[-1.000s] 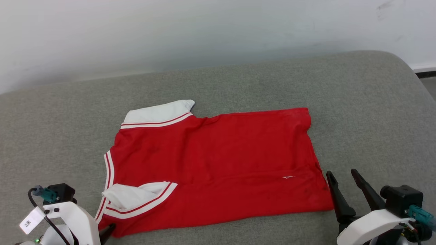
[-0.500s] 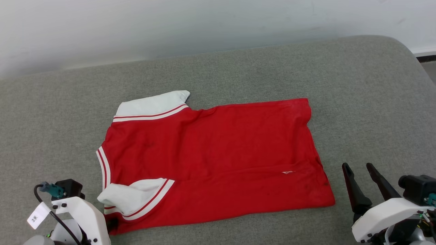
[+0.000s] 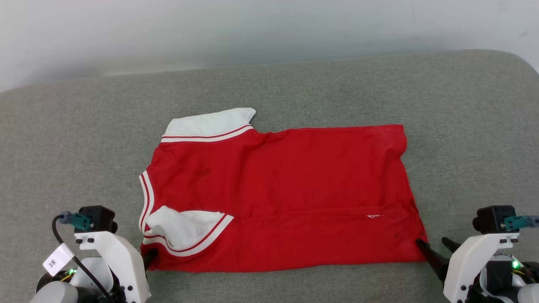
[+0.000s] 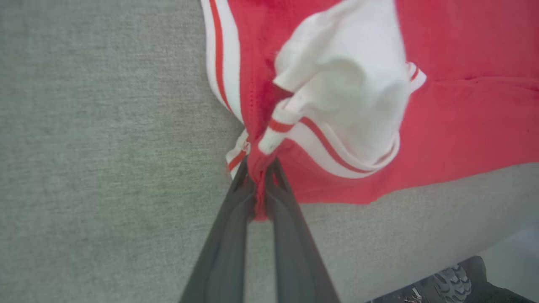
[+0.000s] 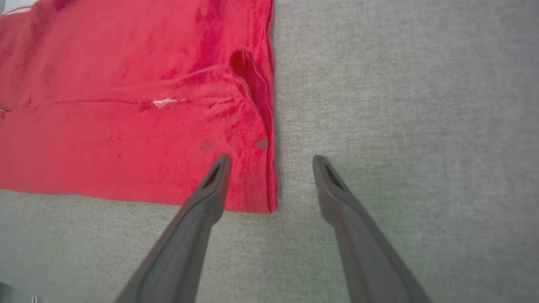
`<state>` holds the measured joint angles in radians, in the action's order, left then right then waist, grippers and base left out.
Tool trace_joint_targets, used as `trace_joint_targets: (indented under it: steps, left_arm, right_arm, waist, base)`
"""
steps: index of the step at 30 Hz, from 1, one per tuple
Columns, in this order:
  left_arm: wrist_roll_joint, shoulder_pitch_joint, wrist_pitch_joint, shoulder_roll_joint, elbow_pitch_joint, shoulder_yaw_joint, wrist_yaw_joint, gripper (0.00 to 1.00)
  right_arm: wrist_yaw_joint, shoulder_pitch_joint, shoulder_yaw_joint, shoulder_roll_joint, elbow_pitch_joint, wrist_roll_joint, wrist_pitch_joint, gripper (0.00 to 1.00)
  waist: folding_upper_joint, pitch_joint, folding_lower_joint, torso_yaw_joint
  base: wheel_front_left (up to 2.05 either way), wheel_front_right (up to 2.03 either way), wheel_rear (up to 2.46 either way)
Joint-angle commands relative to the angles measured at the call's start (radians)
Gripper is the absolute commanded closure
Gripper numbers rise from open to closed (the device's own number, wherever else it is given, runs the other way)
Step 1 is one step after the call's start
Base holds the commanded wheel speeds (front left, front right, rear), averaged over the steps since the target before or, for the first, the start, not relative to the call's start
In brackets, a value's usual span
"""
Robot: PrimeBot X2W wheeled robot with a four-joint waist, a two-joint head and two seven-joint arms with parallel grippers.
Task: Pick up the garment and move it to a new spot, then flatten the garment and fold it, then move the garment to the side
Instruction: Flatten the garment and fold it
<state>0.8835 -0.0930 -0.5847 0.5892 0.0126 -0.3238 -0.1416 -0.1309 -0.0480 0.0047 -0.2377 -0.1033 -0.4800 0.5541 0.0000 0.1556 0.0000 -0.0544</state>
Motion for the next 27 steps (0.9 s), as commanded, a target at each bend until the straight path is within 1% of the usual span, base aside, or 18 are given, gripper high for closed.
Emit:
trace_joint_targets:
  steps: [1,5,8,9,16,27]
  left_arm:
    - [-0.009,-0.017,0.005,0.003,-0.015,-0.001,-0.008,1.00]
    - [-0.017,-0.023,0.005,0.005,-0.047,-0.001,-0.018,1.00]
    - [-0.017,-0.025,0.007,0.002,-0.055,-0.003,-0.021,1.00]
    - [-0.014,-0.017,0.009,-0.001,-0.052,-0.001,-0.026,1.00]
    - [-0.007,0.004,0.019,-0.006,-0.035,-0.001,-0.028,1.00]
    - [-0.006,0.130,0.074,-0.020,-0.042,0.003,-0.062,1.00]
  right_arm:
    - [0.000,-0.021,0.006,-0.012,-0.013,-0.001,0.021,0.00]
    - [0.000,-0.062,0.045,-0.022,-0.068,-0.002,0.087,0.00]
    - [0.000,-0.077,0.085,-0.016,-0.115,-0.021,0.139,0.00]
    - [0.000,-0.084,0.106,-0.013,-0.136,-0.037,0.161,1.00]
    - [0.001,-0.100,0.096,-0.037,-0.132,-0.044,0.145,1.00]
    - [0.000,-0.009,0.055,-0.053,-0.086,-0.046,0.131,1.00]
  waist:
    - [0.0000,0.015,0.0000,0.012]
    - [0.0000,0.042,0.0000,0.022]
    - [0.0000,0.052,0.0000,0.027]
    - [0.0000,0.056,0.0000,0.030]
    - [0.0000,0.039,0.0000,0.028]
    - [0.0000,-0.094,0.0000,0.038]
  base:
    - [0.00,0.00,0.00]
    - [0.00,0.00,0.00]
    - [0.00,0.00,0.00]
    - [0.00,0.00,0.00]
    - [0.00,0.00,0.00]
    - [0.00,0.00,0.00]
